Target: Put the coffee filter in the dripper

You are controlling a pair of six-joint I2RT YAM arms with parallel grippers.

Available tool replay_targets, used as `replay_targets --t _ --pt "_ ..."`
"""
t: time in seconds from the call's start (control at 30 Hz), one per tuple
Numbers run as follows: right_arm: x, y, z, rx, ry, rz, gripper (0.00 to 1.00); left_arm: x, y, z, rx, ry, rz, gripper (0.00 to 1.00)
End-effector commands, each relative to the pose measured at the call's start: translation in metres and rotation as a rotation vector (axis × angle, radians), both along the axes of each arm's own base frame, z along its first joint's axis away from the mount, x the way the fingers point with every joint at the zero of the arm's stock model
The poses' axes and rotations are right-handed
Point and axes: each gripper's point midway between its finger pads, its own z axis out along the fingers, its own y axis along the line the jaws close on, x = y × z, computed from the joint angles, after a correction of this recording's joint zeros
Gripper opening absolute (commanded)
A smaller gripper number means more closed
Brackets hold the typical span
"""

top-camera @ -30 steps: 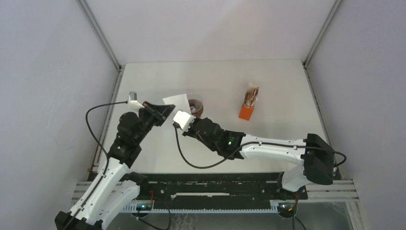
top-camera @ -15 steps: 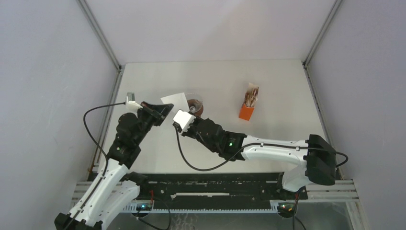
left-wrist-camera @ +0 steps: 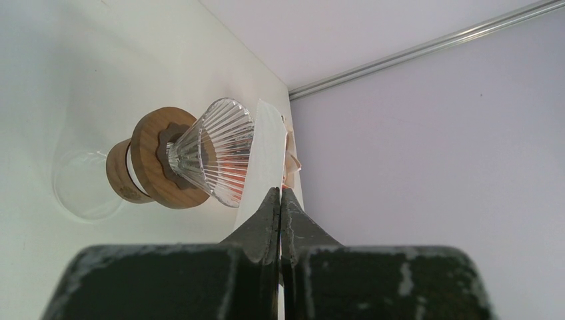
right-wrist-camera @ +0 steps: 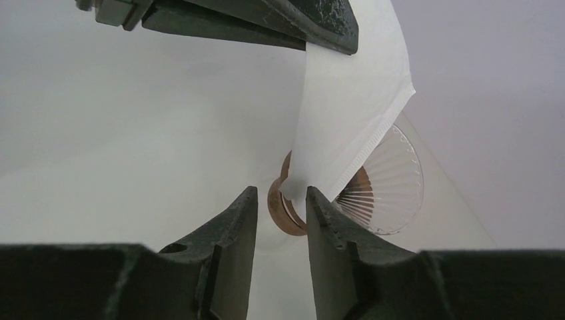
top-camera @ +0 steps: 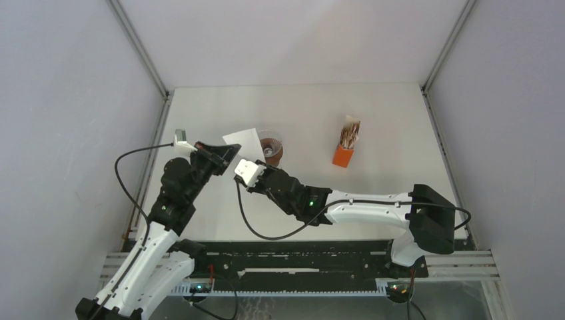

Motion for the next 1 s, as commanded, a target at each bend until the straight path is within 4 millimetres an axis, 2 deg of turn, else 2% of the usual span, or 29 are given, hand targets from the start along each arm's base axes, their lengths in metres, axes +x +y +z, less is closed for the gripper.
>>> replay_targets --t 0.0,0.1,0.47,0.67,0.97 --pt "0.005 0.001 0.036 0.076 -0.062 -0.038 0.37 -0.002 0.0 0.018 -0.025 -0.05 0.001 0.0" --pt "0.003 -0.001 0.038 0.069 -0.059 -0.03 0.3 -0.001 0.0 0.017 -0.02 -0.049 0.001 0.0" --pt "0.001 -0.006 0.046 0.098 -0.029 -0.006 0.16 -0.001 -0.001 0.016 -0.012 -0.049 -0.003 0.0" --pt "0.004 -0.008 0.049 0.118 -0.025 -0.014 0.11 -0.001 -0.001 0.014 -0.011 -0.045 -0.006 0.0" --pt "0.005 -0.012 0.055 0.143 -0.011 -0.023 0.12 -0.001 0.0 0.012 -0.007 -0.041 -0.001 0.0"
